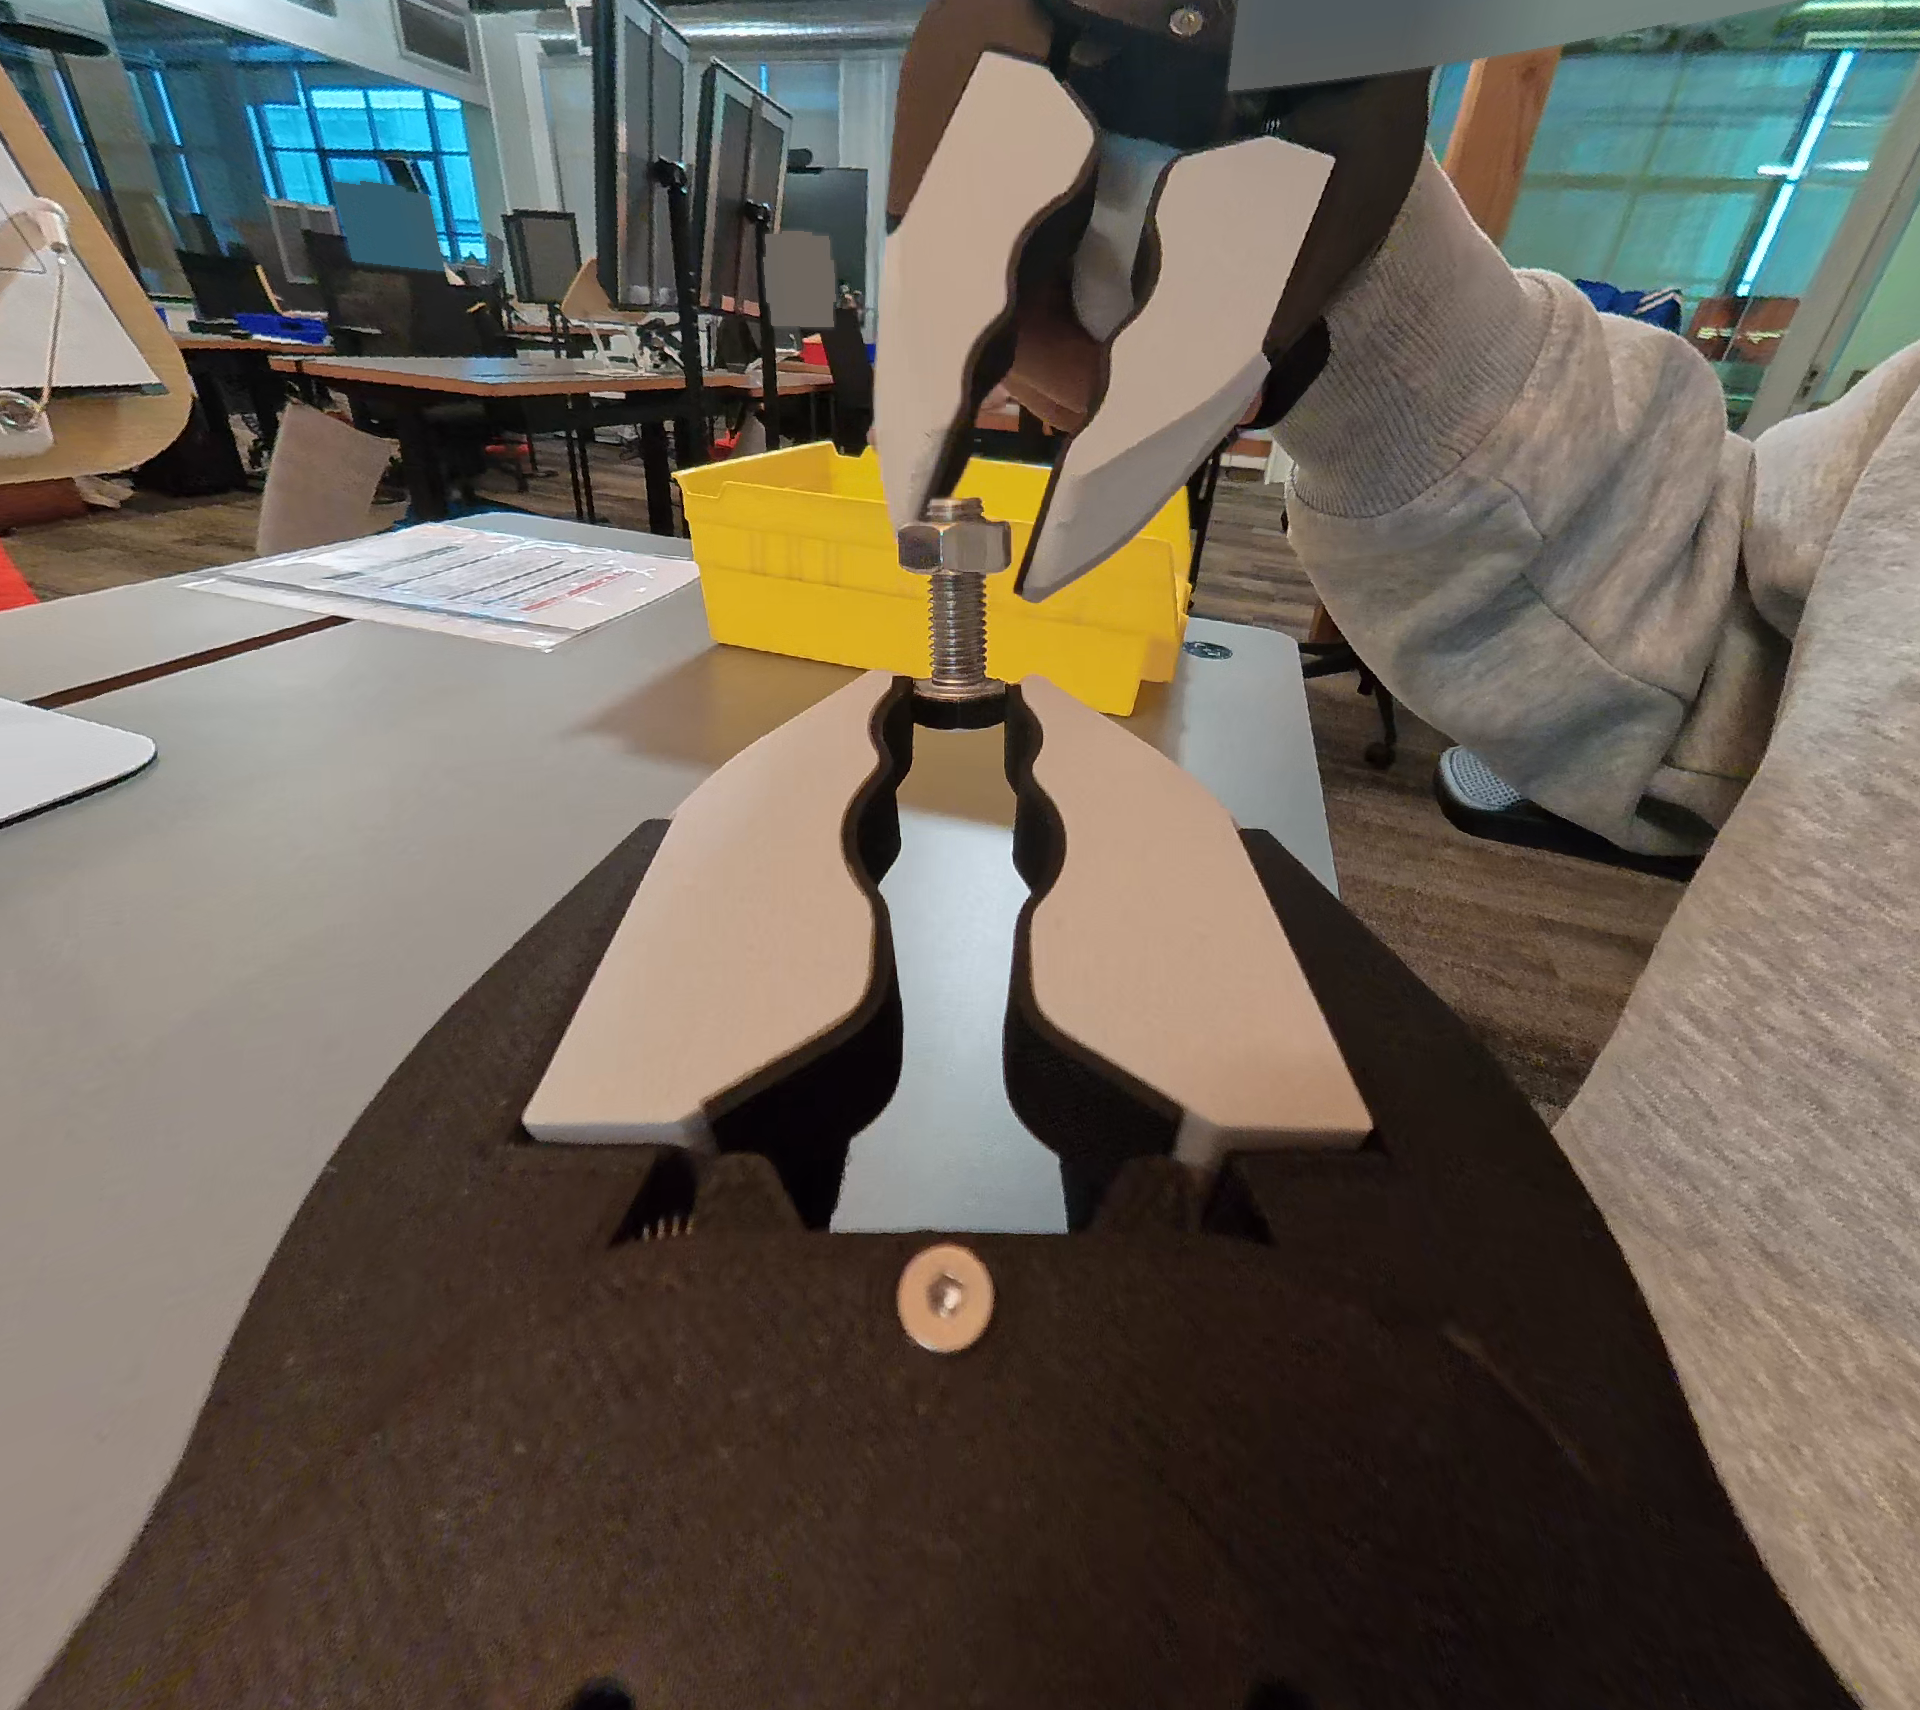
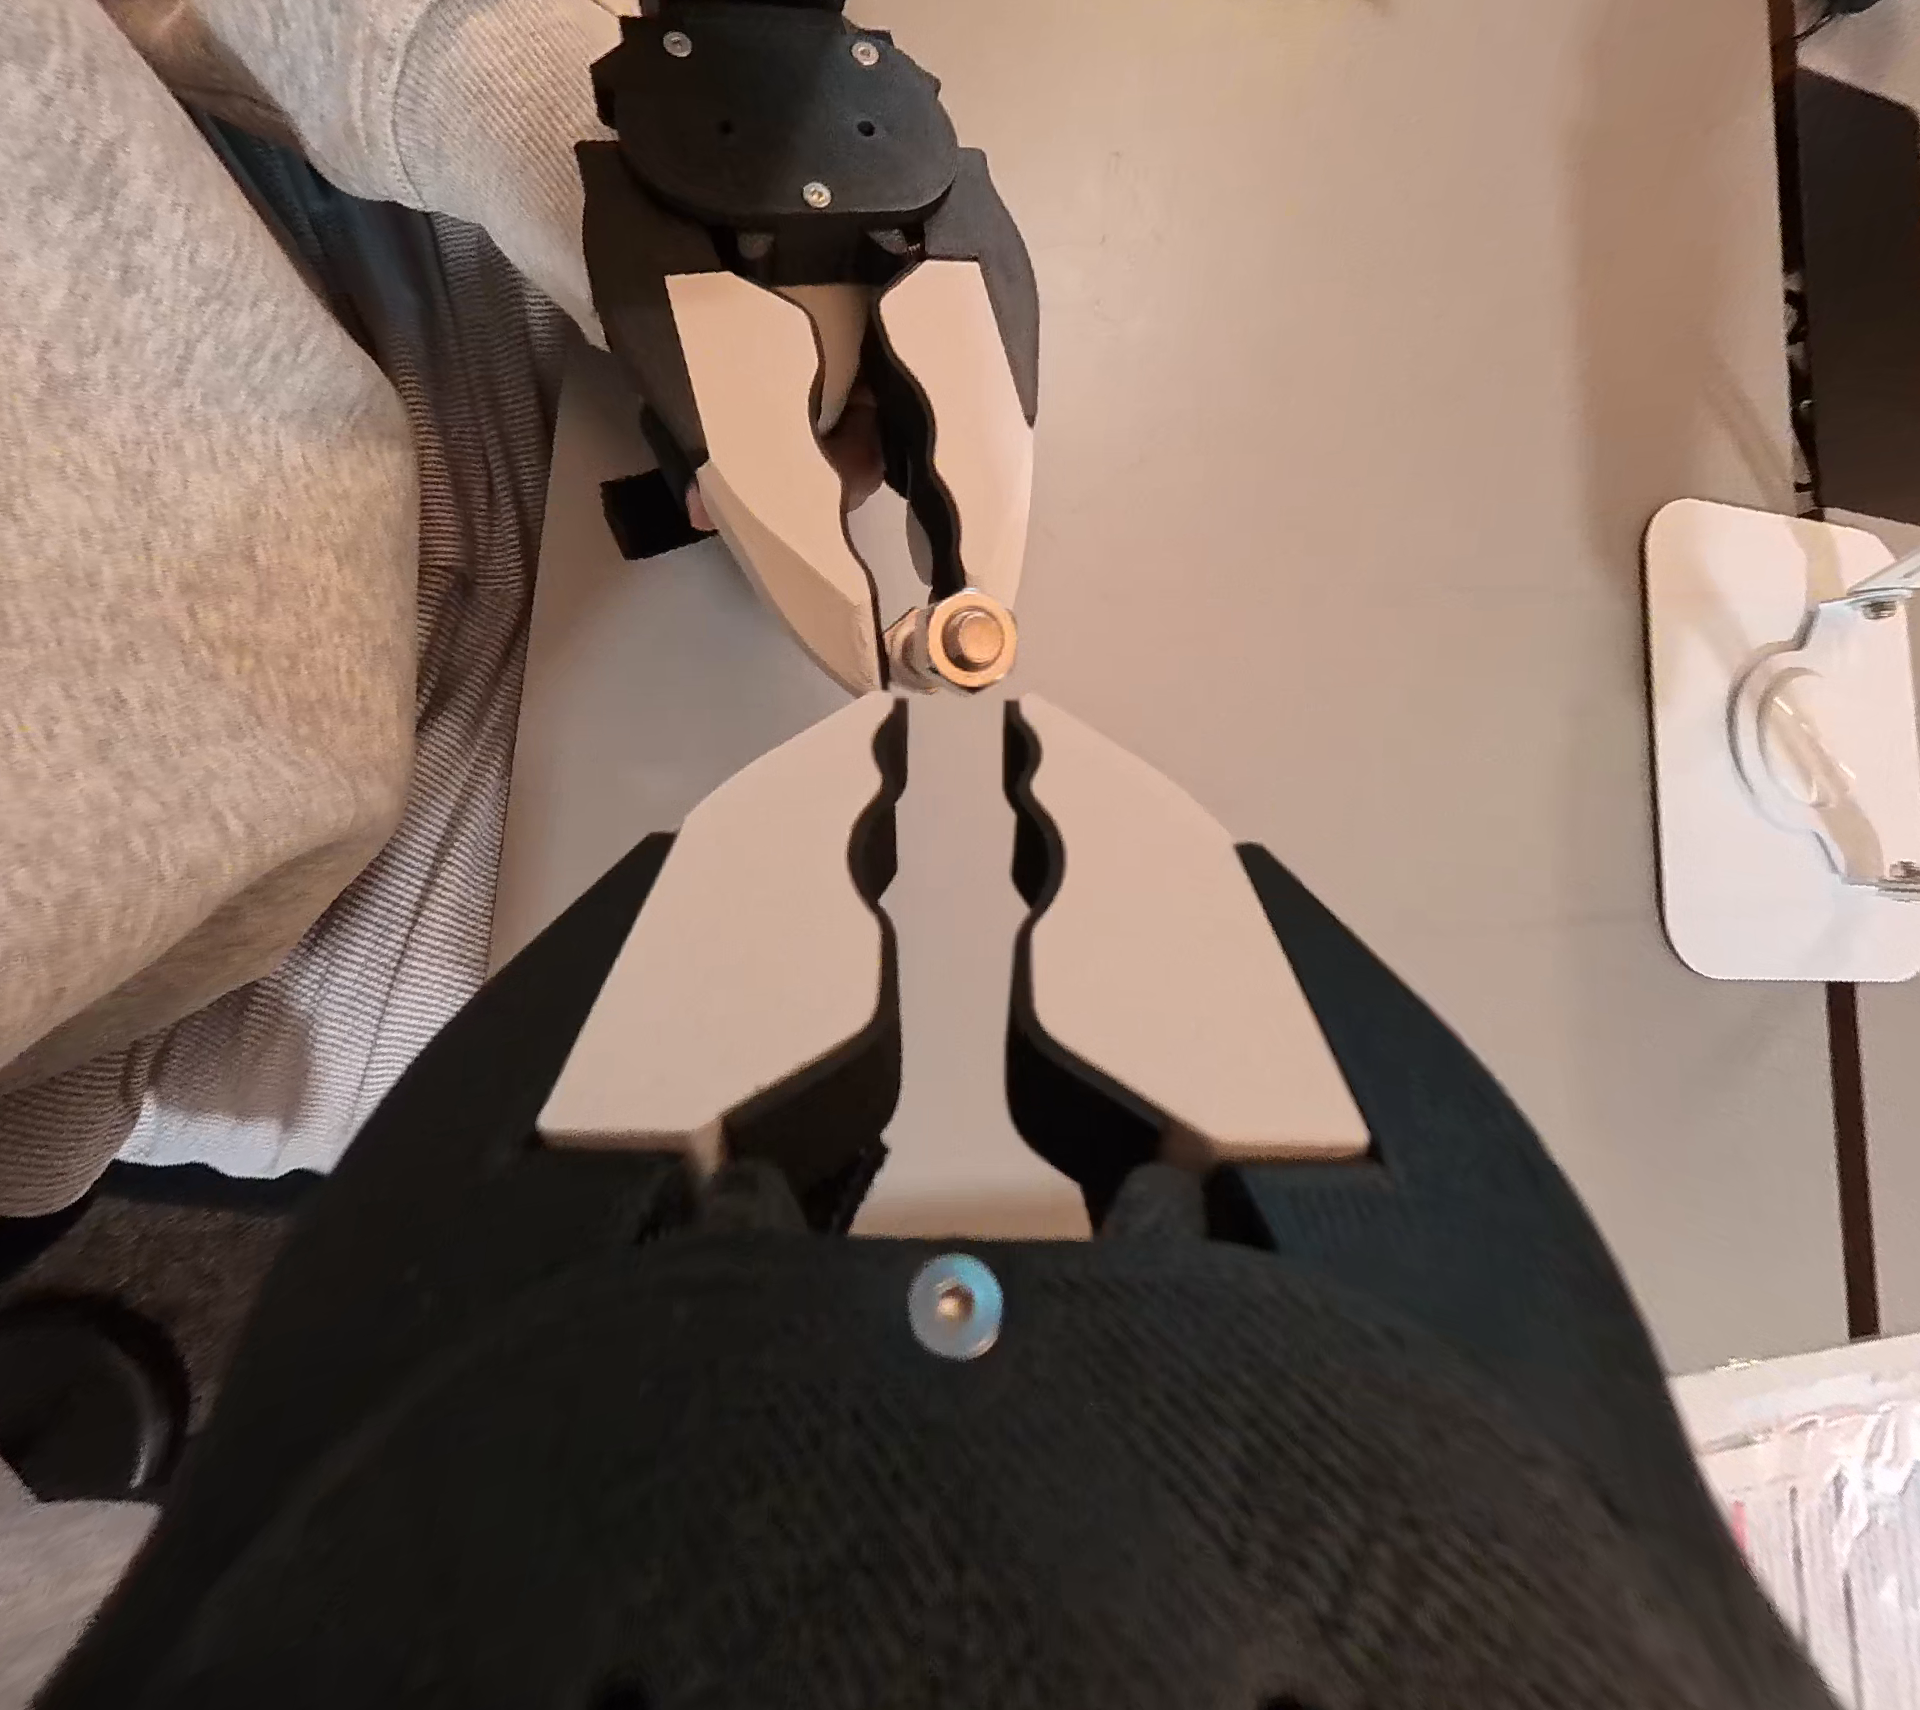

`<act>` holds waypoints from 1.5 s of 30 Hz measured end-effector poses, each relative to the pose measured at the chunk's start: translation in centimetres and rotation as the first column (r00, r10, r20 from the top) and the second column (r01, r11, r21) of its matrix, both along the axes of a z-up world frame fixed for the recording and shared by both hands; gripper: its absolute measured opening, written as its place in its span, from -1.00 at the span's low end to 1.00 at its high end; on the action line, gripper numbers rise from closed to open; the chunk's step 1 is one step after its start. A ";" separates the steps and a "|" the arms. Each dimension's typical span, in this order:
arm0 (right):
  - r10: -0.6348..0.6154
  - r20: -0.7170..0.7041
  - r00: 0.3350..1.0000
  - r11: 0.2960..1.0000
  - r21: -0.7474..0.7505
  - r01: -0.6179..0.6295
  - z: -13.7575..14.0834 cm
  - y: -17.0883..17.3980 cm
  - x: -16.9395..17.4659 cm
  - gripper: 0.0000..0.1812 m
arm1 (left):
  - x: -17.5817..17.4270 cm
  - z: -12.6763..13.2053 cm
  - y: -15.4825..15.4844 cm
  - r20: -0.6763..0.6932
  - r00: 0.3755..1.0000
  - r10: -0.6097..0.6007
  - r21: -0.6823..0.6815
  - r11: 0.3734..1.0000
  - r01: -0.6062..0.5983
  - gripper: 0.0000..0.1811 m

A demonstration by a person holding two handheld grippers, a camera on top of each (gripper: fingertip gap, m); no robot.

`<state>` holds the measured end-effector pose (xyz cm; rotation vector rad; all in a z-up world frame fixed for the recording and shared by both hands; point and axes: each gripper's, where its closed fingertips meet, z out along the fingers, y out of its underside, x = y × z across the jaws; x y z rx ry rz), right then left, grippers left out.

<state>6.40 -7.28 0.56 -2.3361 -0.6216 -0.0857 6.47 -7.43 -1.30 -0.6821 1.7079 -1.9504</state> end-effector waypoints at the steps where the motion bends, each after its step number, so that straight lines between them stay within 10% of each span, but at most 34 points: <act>1: 0.001 0.002 1.000 1.000 0.008 -0.001 0.0 0.2 0.0 -0.78 | 0.0 0.0 0.0 0.000 1.000 -0.001 0.001 1.000 0.001 -0.79; 45: 0.051 -0.060 0.997 0.999 0.003 -0.050 0.1 -0.3 -0.9 -0.75 | -0.6 -0.6 -1.1 0.044 0.999 -0.012 0.098 0.995 0.008 -0.79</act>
